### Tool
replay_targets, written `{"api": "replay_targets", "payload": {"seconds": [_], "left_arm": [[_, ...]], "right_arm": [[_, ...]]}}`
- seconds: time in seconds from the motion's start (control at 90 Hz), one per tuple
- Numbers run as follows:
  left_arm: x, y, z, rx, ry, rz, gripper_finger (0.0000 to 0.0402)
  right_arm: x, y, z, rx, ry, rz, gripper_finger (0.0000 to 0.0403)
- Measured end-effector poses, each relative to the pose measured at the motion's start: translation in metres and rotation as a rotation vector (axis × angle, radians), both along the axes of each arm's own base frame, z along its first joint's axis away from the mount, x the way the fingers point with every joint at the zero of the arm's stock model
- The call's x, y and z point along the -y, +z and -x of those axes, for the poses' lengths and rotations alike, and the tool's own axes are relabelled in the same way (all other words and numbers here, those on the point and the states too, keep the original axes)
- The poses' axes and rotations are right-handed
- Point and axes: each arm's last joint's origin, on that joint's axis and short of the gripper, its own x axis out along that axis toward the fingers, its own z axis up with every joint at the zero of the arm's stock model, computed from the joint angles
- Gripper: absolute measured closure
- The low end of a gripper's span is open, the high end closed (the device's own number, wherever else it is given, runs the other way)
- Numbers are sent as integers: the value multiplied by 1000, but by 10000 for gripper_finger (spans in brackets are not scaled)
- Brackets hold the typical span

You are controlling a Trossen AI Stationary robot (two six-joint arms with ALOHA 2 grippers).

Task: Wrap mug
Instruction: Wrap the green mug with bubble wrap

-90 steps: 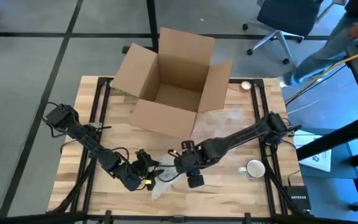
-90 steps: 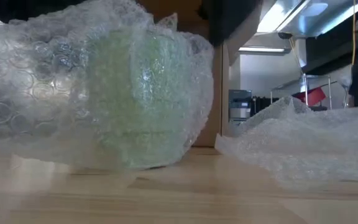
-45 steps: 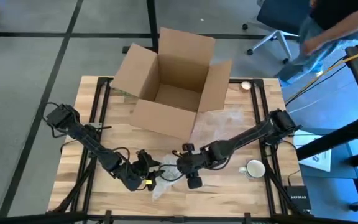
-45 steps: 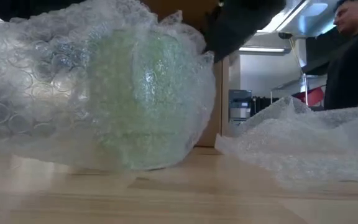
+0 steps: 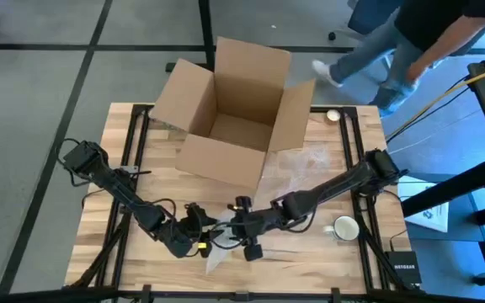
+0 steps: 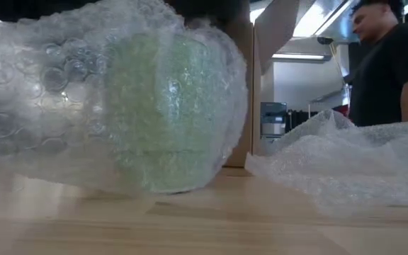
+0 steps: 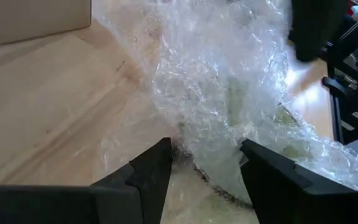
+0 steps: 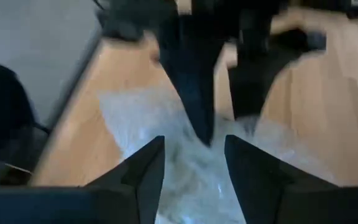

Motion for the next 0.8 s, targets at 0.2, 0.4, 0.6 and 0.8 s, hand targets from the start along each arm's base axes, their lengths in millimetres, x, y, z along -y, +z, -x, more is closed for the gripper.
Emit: {"api": "replay_targets", "payload": {"seconds": [0.2, 0.4, 0.6, 0.8], "left_arm": [[1, 1, -1, 12, -4, 17, 231], [2, 12, 1, 41, -39, 60, 231], [1, 40, -1, 116, -55, -17, 231], [-12, 25, -10, 23, -34, -87, 231]], "right_arm": [[-4, -36, -11, -48, -28, 56, 332], [-4, -39, -11, -59, -19, 56, 394], [-5, -39, -13, -44, -11, 38, 387], [-5, -40, -13, -45, -10, 38, 398]]}}
